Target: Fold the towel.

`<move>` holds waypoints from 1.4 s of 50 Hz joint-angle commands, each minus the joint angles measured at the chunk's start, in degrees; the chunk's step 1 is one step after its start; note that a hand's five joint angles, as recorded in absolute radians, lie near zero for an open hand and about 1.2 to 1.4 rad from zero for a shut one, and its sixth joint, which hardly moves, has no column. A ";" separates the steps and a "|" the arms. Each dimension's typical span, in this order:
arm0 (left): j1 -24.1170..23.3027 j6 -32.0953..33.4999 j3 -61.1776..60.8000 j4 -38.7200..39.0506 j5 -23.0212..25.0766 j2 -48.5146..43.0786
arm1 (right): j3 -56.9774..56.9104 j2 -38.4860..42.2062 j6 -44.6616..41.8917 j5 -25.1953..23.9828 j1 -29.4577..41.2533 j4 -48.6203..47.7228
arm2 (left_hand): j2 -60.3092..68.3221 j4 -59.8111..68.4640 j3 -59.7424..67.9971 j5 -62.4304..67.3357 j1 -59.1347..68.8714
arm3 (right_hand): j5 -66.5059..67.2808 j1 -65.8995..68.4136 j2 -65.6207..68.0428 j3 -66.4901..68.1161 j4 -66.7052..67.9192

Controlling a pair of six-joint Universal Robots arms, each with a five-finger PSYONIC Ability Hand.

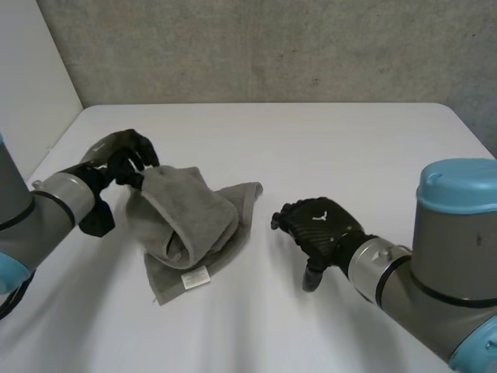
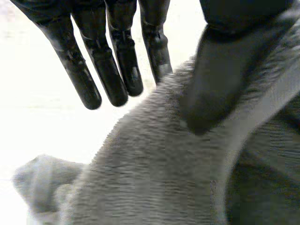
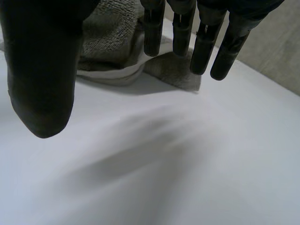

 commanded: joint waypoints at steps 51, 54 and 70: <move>-3.63 2.16 -10.87 14.76 -2.50 -3.96 | -26.55 22.38 8.57 17.35 20.03 -8.79 | -12.38 -12.32 -12.61 -11.75 -11.90 | 8.40 5.27 5.14 5.95 6.55; -3.99 2.16 -9.89 14.76 -3.12 -5.20 | -29.17 25.09 8.31 18.75 20.03 -8.79 | -12.22 -12.15 -12.44 -11.59 -11.73 | 9.91 6.77 6.65 7.45 8.06; -4.60 2.07 -3.39 14.14 -5.14 -12.24 | -34.72 33.01 8.05 20.69 20.03 -8.79 | -4.18 -4.12 -4.41 -3.55 -3.70 | 23.71 20.57 20.45 21.26 21.86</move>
